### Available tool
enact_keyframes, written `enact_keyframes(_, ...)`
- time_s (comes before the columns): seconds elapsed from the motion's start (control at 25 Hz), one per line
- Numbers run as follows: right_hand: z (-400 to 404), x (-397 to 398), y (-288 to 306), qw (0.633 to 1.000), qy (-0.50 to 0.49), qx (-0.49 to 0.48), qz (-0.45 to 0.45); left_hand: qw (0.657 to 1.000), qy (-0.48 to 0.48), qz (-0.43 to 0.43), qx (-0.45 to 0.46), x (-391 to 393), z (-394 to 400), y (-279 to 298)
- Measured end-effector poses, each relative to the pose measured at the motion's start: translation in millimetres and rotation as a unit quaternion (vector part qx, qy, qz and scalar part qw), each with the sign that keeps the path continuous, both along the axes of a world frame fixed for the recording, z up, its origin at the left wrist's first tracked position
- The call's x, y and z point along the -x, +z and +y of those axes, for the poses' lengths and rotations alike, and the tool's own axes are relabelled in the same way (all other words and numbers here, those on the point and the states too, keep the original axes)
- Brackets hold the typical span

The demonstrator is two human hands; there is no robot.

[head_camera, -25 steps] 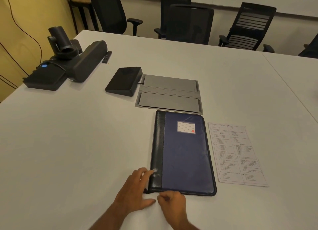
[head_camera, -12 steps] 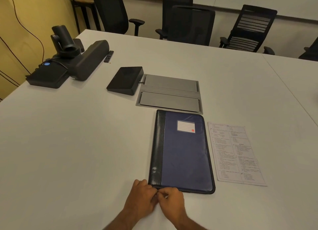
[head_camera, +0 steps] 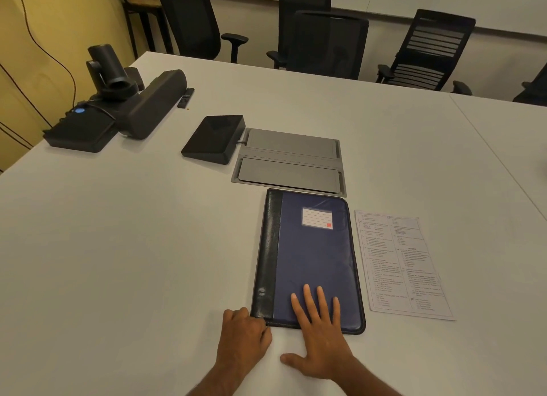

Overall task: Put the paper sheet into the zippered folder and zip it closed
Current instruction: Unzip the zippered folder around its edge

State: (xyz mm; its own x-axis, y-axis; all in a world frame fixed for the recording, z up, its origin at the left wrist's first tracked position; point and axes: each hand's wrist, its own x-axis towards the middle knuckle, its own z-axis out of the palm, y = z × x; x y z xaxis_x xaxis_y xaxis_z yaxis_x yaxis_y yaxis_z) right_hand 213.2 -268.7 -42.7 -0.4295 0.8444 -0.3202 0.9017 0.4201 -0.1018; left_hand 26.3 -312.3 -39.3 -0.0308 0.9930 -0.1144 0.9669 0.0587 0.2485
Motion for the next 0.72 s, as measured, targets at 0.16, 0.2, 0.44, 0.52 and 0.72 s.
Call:
enact_keyframes(0.16, 5.4, -8.8, -5.6, 0.999, 0.025, 0.043, -0.003, 1.0, -0.005, 0.009, 0.009, 2.3, 1.4, -4.4)
enact_keyframes(0.2, 6.8, -11.0, -5.4, 0.999, 0.031, 0.043, -0.002, 1.0, -0.014, 0.008, 0.007, 3.7, 1.9, -4.4)
enact_keyframes(0.44, 7.5, -13.5, 1.8, 0.997, 0.044, 0.057, 0.002, 0.998, -0.052, 0.013, -0.022, 13.9, -0.9, -5.1)
enact_keyframes(0.52, 8.7, -13.4, 1.6, 0.997, 0.044, 0.058, -0.001, 0.998, -0.058, 0.015, -0.03, 16.2, -1.3, -6.4)
enact_keyframes(0.72, 10.0, -16.4, 1.3, 0.998, 0.047, 0.045, -0.004, 0.993, -0.092, 0.033, -0.061, 20.7, -2.1, -9.5)
